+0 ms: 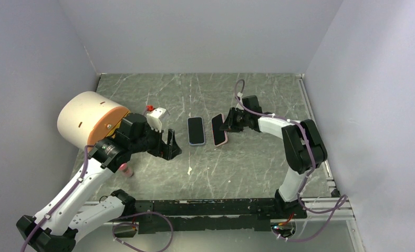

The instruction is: Put the phone into the phone case

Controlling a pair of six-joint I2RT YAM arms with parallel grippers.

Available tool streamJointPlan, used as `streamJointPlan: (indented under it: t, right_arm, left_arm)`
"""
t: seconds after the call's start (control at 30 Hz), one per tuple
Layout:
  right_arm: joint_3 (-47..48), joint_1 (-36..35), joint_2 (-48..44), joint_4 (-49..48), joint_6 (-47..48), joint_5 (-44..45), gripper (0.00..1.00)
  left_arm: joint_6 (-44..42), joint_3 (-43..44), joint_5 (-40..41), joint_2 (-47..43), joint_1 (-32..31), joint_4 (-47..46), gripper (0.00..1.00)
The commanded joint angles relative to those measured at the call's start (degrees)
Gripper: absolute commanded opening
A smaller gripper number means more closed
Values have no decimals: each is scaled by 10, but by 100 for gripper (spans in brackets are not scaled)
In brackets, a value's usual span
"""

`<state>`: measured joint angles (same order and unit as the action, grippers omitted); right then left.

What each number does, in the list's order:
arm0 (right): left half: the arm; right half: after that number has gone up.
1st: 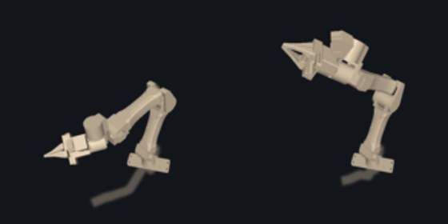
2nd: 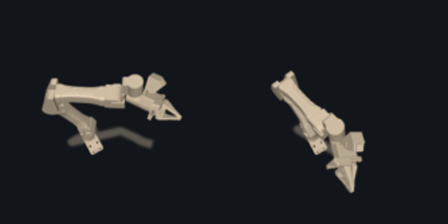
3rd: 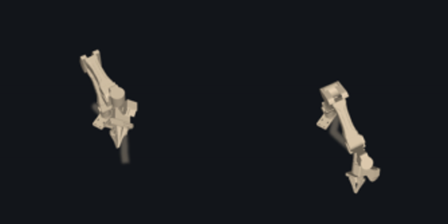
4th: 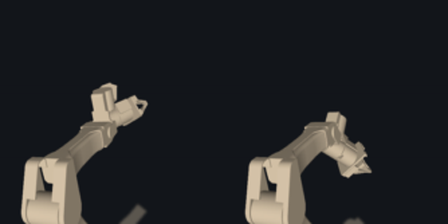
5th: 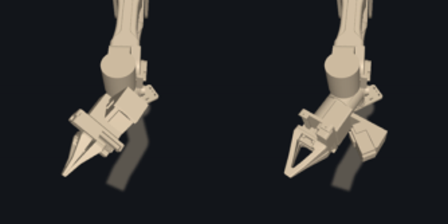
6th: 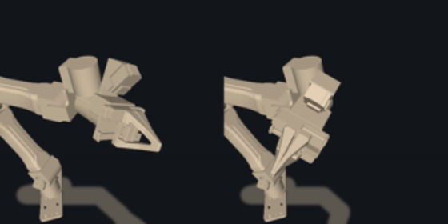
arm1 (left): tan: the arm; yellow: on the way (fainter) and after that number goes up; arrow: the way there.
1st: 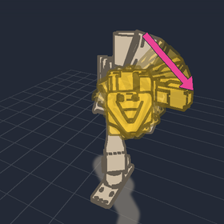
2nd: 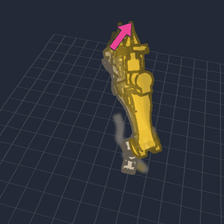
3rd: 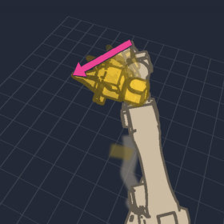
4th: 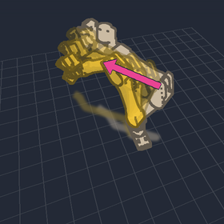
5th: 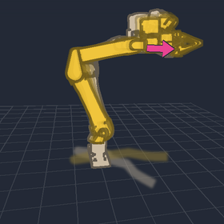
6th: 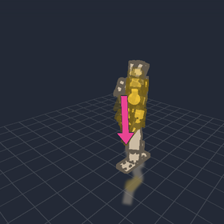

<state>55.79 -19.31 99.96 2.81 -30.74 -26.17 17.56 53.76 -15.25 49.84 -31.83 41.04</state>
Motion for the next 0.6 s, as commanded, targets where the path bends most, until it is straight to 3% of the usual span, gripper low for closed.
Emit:
streamJointPlan:
  t: [0.0, 0.13, 0.3, 0.57]
  right_arm:
    - [43, 17, 35, -65, 2, -48, 0]
    - [61, 25, 85, -66, -4, -52, 1]
    - [59, 34, 100, -57, -9, -34, 9]
    - [39, 42, 87, -42, -14, 15, 8]
  left_arm:
    - [-16, 8, -1, -9, -2, -9, 94]
    - [-19, 10, -3, -8, -1, -6, 94]
    - [-20, 11, 0, -9, -1, -3, 94]
    - [-18, 10, 0, -10, -1, -5, 94]
